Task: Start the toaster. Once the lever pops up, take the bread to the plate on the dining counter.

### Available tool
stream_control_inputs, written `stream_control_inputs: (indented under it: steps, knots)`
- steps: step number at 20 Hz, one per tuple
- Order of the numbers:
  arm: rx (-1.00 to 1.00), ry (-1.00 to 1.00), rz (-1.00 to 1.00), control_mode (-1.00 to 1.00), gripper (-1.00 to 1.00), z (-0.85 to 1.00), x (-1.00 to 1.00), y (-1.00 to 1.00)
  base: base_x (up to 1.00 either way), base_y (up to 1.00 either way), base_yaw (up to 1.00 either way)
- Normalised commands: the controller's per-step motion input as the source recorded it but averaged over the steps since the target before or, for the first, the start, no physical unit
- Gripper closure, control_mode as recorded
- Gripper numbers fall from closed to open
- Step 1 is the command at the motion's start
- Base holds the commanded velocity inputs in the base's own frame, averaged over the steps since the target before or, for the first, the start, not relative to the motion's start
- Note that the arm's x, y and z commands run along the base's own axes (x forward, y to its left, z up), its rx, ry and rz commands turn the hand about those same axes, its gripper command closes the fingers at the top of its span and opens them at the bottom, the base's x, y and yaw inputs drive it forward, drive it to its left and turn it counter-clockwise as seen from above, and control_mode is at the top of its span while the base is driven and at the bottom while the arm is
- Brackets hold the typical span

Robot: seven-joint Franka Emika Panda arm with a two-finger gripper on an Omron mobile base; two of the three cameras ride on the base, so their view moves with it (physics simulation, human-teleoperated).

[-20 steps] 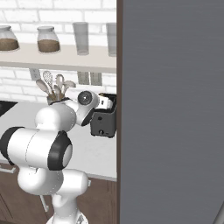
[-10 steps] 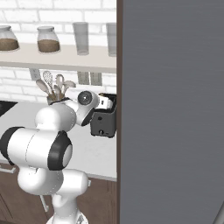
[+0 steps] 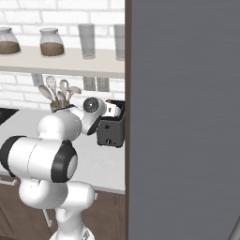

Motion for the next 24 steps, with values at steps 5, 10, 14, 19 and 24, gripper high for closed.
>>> stream_control_inputs:
  steps: [5, 10, 14, 19, 24]
  knots:
    - [0.0, 0.0, 0.0, -1.0, -1.0, 0.0, 0.0, 0.0, 0.0, 0.0, 0.0]
    - [0.0, 0.0, 0.0, -1.0, -1.0, 0.0, 0.06, 0.0, 0.0, 0.0, 0.0]
    - [0.0, 0.0, 0.0, -1.0, -1.0, 0.0, 0.28, 0.0, 0.0, 0.0, 0.0]
    - [0.0, 0.0, 0.0, -1.0, -1.0, -0.02, 0.23, 0.0, 0.0, 0.0, 0.0]
    - [0.0, 0.0, 0.0, -1.0, -1.0, -0.13, 0.02, 0.0, 0.0, 0.0, 0.0]
